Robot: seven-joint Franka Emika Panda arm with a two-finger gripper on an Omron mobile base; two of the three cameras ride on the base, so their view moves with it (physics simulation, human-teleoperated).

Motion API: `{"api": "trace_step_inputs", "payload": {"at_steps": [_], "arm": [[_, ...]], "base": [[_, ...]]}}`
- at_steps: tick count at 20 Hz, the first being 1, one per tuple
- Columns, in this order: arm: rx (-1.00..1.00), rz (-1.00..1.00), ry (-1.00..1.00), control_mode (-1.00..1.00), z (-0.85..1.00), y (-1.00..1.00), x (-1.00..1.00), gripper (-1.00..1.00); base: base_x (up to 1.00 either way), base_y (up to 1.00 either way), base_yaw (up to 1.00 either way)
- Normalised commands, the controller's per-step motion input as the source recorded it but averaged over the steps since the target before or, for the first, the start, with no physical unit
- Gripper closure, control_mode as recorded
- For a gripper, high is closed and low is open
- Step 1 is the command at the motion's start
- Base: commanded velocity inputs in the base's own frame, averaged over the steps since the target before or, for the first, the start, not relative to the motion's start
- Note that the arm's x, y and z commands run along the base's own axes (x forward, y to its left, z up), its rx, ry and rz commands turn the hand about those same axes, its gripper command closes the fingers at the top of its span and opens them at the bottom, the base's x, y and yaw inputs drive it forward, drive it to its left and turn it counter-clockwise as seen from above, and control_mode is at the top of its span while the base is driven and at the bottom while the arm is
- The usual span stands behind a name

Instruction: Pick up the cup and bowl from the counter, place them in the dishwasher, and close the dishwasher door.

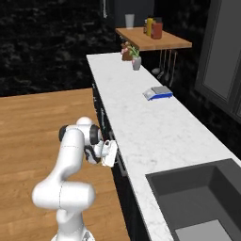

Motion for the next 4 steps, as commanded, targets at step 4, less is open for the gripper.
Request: {"api": "trace_step_inputs", "payload": {"at_steps": [4], "arm": [[-0.17,0.00,0.06,-1.00,-0.99,-0.70,0.41,-1.00]], "base": [[0.00,0.00,0.00]]}}
